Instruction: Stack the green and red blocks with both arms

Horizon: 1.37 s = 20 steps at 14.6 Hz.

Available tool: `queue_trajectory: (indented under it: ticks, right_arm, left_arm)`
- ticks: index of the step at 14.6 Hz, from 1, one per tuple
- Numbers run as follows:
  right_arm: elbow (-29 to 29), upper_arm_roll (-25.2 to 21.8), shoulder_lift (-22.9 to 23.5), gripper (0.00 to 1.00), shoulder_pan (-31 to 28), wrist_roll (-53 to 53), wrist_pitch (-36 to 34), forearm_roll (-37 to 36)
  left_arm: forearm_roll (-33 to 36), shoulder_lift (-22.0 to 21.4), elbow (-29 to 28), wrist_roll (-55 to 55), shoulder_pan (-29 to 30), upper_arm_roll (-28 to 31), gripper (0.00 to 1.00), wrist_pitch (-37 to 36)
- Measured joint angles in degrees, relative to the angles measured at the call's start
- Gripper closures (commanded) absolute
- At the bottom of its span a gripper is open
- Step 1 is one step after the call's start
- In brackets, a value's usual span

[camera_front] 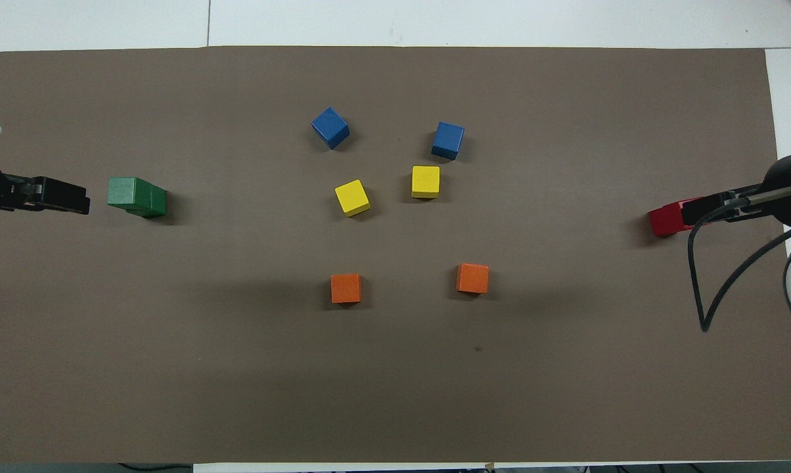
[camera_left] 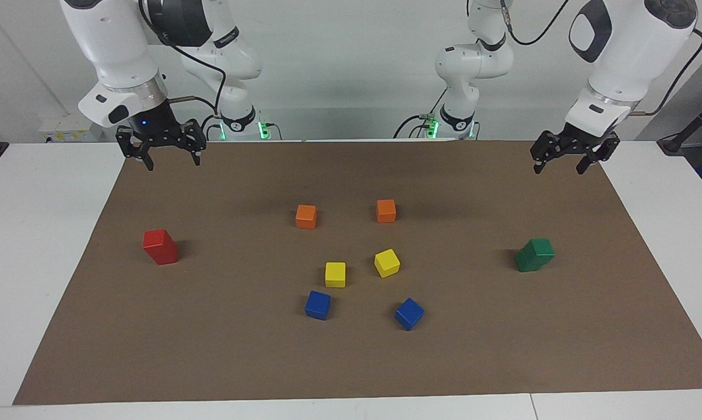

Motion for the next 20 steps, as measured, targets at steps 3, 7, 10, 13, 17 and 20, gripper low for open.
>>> queue_trajectory:
  ticks: [3, 7, 10, 13, 17, 20]
  right_arm:
    - [0.0, -4.1, 0.1, 0.00, 4.0, 0.1, -0.3, 0.0]
    - [0.0, -5.6, 0.2, 0.00, 4.5, 0.2, -0.5, 0.0]
    - [0.0, -5.7, 0.2, 0.00, 4.5, 1.3, -1.5, 0.0]
    - [0.0, -5.8, 0.2, 0.00, 4.5, 2.1, -3.2, 0.0]
    - [0.0, -6.4, 0.1, 0.00, 3.3, 2.3, -4.8, 0.0]
    - [0.1, -6.5, 0.1, 0.00, 1.5, 2.3, -4.8, 0.0]
  left_arm:
    - [0.0, 0.0, 0.0, 0.0, 0.0, 0.0, 0.00, 0.0]
    - [0.0, 0.0, 0.0, 0.0, 0.0, 0.0, 0.00, 0.0]
    - [0.0, 0.0, 0.0, 0.0, 0.0, 0.0, 0.00, 0.0]
    - [0.0, 0.0, 0.0, 0.0, 0.0, 0.1, 0.00, 0.0]
    - [0.0, 0.0, 0.0, 0.0, 0.0, 0.1, 0.00, 0.0]
    - [0.0, 0.0, 0.0, 0.0, 0.0, 0.1, 0.00, 0.0]
